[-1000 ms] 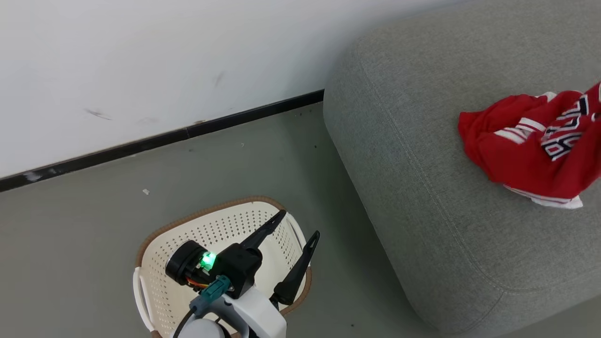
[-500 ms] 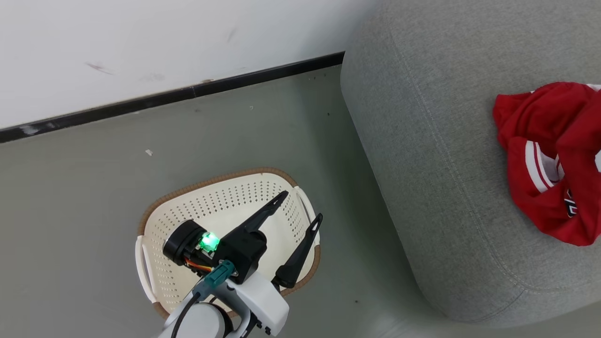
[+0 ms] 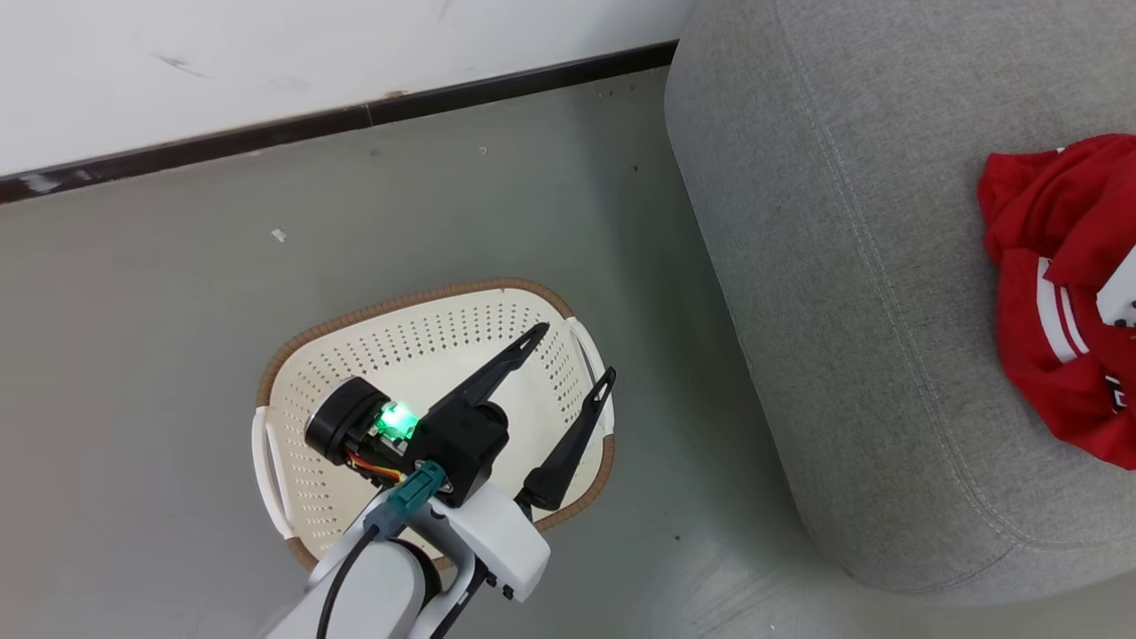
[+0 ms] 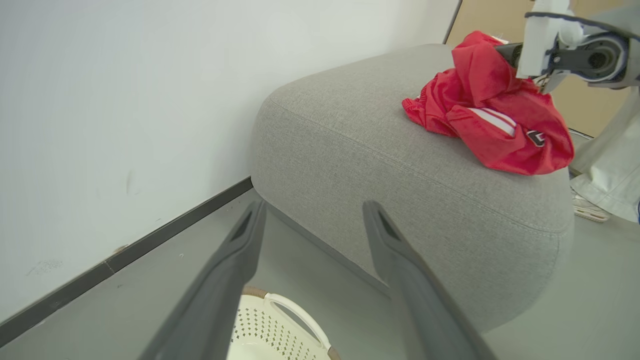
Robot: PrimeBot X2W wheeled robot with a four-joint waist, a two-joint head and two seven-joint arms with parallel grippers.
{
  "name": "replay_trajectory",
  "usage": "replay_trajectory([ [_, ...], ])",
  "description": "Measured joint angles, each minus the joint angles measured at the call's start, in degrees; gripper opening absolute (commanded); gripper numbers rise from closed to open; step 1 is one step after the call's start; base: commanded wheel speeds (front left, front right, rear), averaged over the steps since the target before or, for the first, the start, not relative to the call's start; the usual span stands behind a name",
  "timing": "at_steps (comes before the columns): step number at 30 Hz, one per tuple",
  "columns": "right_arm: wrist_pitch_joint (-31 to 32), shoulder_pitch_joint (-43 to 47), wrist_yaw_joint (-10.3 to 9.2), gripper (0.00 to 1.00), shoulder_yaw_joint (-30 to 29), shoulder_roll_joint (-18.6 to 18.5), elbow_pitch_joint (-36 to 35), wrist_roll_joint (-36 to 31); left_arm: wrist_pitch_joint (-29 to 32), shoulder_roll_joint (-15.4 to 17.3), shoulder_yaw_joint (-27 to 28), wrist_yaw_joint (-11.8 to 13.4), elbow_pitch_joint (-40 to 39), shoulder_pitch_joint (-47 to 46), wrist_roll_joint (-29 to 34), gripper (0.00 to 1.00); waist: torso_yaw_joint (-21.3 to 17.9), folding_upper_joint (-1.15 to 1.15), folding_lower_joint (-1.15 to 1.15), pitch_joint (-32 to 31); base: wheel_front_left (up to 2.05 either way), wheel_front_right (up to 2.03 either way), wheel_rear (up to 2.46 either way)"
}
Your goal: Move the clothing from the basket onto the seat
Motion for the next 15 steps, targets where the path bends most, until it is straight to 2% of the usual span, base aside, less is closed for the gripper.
replay_trajectory([
  [1,0.0,-0.2,0.0,0.41,0.1,0.1,0.2,0.0,0.0,0.0,0.1,0.0,0.0,-0.2,0.0,1.0,0.0,0.0,0.0,0.2,0.0,0.0,0.0],
  [2,-0.1,-0.7,0.0,0.8,0.3,0.3,0.5,0.0,0.0,0.1,0.3,0.0,0.0,-0.4,0.1,1.0,-0.2,0.0,0.0,0.4,0.0,0.0,0.0],
  [3,-0.5,-1.2,0.0,1.0,0.4,0.6,0.7,0.0,-0.2,0.3,0.5,0.0,0.1,-0.6,0.2,1.0,-0.4,0.0,0.0,0.5,0.0,0.0,0.0],
  [15,-1.8,-1.6,0.0,1.0,2.0,-0.1,1.3,0.7,-1.4,-0.1,1.0,-1.0,1.9,-0.9,-0.8,1.0,-2.7,0.0,0.0,-0.4,0.0,0.0,0.0],
])
